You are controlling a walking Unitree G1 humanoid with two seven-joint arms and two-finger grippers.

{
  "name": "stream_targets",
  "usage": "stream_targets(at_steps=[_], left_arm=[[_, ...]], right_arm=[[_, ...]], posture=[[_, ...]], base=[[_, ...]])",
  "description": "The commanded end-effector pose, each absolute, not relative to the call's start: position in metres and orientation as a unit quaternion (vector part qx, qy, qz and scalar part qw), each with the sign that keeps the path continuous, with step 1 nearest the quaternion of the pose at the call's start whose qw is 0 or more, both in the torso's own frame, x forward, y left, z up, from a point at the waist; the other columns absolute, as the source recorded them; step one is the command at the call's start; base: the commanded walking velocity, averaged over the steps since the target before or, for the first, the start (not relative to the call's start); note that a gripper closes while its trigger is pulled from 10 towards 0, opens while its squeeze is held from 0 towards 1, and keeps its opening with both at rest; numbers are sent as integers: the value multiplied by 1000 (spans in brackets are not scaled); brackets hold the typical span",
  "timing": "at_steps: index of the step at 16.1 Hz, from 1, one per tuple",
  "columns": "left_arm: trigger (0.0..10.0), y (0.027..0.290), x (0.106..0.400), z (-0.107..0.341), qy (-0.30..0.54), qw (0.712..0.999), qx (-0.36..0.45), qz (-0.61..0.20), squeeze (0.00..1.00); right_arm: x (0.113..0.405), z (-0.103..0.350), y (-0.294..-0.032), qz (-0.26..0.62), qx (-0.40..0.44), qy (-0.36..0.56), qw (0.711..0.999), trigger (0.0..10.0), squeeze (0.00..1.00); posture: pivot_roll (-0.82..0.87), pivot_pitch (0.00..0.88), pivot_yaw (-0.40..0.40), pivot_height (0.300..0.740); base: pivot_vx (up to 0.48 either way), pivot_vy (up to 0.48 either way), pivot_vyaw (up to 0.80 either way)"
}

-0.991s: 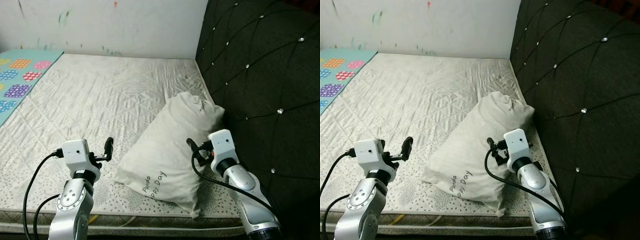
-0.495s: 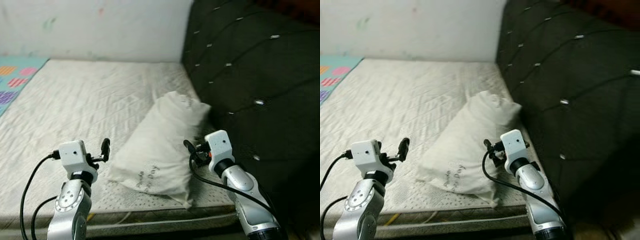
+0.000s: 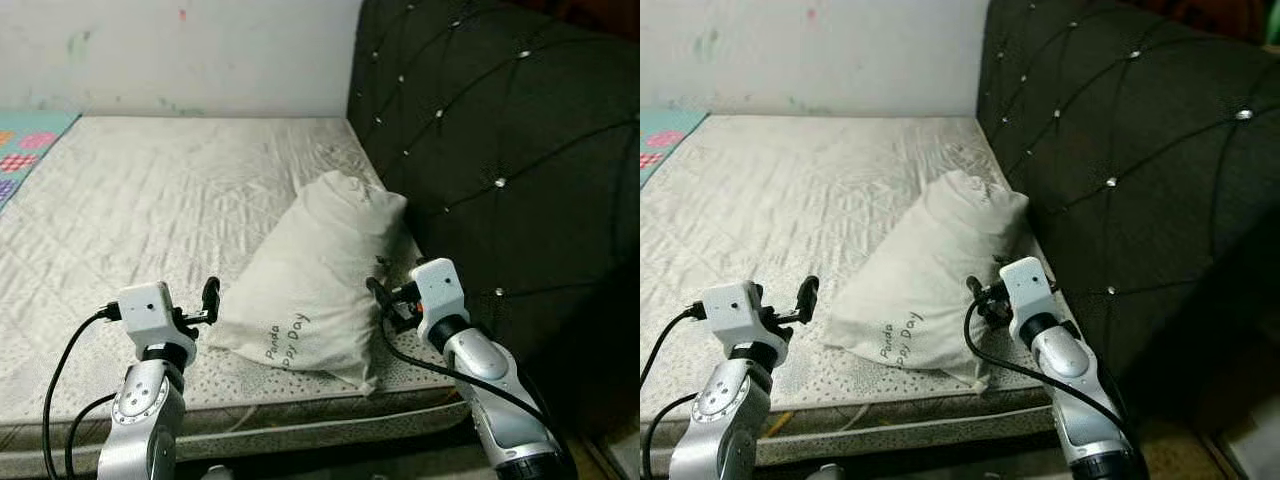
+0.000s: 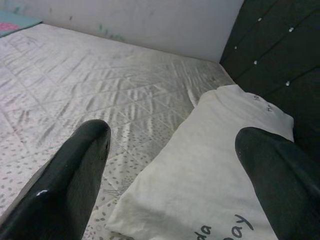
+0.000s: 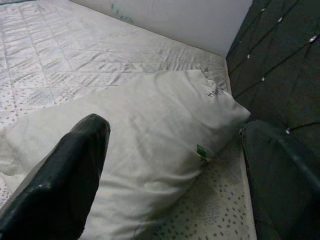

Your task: Clean up the room

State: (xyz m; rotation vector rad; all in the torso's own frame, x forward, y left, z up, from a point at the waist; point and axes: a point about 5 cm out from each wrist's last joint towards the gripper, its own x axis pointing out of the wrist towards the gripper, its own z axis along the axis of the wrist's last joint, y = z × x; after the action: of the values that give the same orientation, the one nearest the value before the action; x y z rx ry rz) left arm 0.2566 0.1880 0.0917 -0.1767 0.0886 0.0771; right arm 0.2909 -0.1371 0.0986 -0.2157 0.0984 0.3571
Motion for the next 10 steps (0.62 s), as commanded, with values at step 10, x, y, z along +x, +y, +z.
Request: stream_targets(at_steps=[10], left_arm=[[10000, 188, 256, 95, 35, 995, -74, 61, 0]], right_arm=[[290, 102, -131, 206, -104, 40, 972, 10000, 0]], posture=[[-167, 0, -60, 597]], base=[[0, 0, 0]])
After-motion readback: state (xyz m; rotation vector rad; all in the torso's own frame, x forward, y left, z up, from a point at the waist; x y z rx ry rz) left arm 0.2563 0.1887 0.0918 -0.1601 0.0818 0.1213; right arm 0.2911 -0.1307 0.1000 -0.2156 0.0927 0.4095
